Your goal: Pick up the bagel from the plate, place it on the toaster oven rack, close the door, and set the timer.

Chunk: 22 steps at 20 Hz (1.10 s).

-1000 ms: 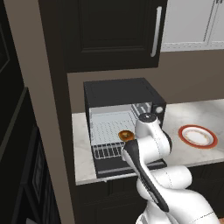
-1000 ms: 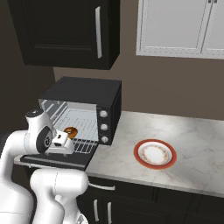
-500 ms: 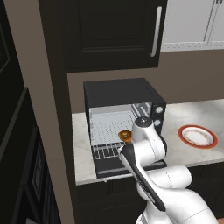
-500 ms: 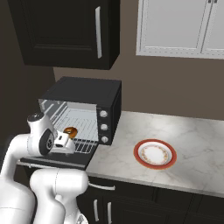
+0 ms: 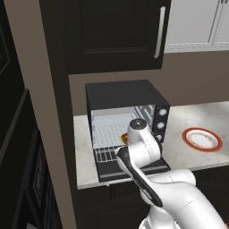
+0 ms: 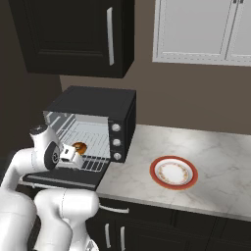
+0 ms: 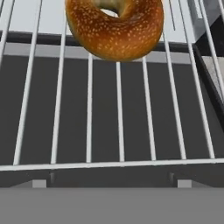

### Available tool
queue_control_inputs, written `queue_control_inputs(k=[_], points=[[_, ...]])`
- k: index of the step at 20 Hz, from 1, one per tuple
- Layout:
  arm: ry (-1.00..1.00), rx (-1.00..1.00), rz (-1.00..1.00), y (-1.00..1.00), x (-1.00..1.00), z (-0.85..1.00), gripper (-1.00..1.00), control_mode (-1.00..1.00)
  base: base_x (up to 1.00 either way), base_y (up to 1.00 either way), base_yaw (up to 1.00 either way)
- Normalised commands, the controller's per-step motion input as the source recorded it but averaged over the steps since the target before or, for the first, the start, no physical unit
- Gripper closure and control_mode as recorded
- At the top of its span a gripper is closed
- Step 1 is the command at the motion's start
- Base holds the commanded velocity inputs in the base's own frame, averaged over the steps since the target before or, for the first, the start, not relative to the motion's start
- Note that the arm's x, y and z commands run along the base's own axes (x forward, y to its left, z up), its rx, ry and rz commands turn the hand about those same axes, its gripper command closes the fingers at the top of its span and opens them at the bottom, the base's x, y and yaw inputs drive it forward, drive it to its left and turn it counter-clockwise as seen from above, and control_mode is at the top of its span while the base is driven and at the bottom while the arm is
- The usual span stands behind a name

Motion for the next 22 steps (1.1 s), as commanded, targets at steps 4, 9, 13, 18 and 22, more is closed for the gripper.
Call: queue_control_inputs(k=[4,9,13,18,22], points=[[-0.01,0.00,-0.02,0.00,0.11,-0.43,-1.00,-1.00,0.00,0.00,0.00],[0.00,0.00,-0.03,0.00,0.03,-0.47,-1.00,-1.00,0.00,0.00,0.00],[0.00,0.00,-0.02,0.00,0.11,-0.44,-1.00,-1.00,0.00,0.00,0.00],[0.00,0.00,-0.02,-0.03,0.31,-0.46,-1.00,-1.00,0.00,0.00,0.00],[-0.01,0.00,-0.01,-0.03,0.46,-0.60,-1.00,-1.00,0.00,0.00,0.00]])
